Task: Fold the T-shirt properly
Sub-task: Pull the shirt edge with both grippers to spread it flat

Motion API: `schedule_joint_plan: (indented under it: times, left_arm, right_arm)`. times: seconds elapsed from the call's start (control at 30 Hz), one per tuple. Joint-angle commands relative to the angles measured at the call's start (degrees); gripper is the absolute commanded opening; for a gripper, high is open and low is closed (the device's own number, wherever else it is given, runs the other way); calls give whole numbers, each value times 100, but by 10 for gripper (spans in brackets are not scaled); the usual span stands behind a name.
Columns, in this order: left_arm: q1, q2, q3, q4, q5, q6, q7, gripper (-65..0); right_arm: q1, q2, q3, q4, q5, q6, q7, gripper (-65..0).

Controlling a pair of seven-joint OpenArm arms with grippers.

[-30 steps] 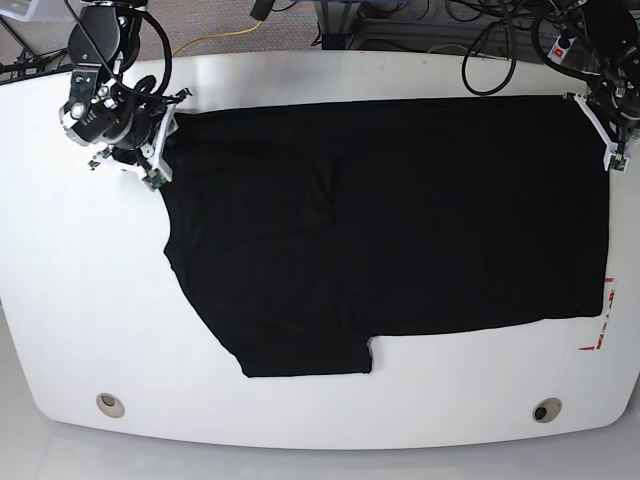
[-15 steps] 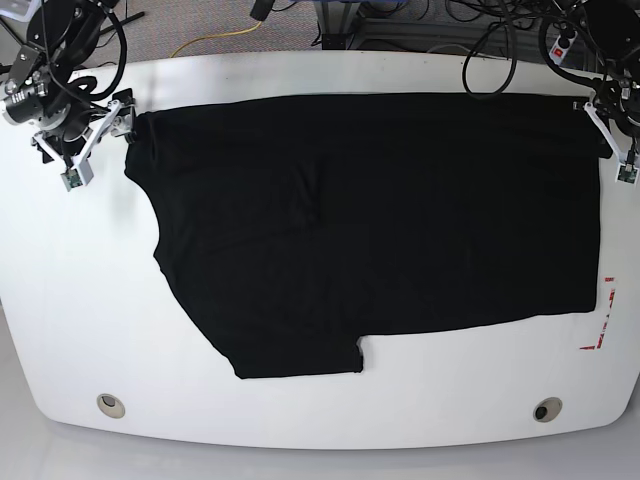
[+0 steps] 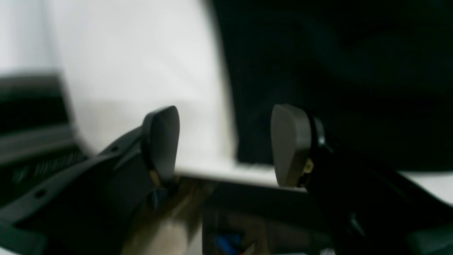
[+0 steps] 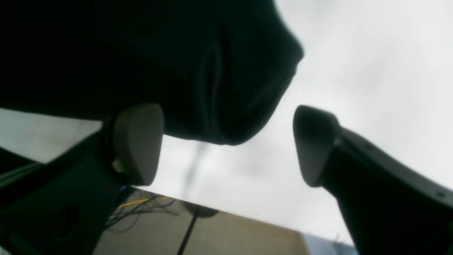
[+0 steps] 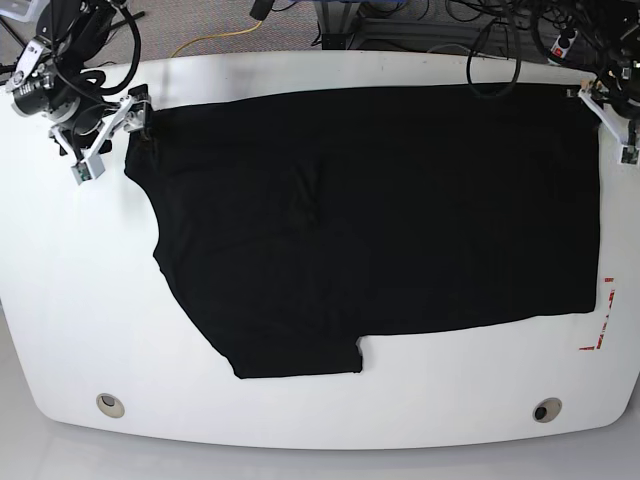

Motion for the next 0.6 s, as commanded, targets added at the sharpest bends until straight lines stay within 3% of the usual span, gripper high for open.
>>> schedule_joint_plan:
  times: [0.0, 0.23, 0.47, 0.57]
  left_arm:
    - [31, -110, -96, 82, -296, 34, -27, -272]
    - [13, -101, -61, 55, -358, 34, -44, -272]
    - [-180, -83, -43, -463, -367, 34, -53, -272]
    - [-233, -83, -87, -586, -367, 34, -53, -272]
  right_arm:
    - [188, 26, 48, -180, -489, 3, 91, -105]
    - [408, -53, 48, -936, -1060, 3, 618, -105]
    - [584, -97, 48, -1481, -1104, 3, 653, -111]
    - [584, -106, 48, -1578, -1060, 3, 653, -201]
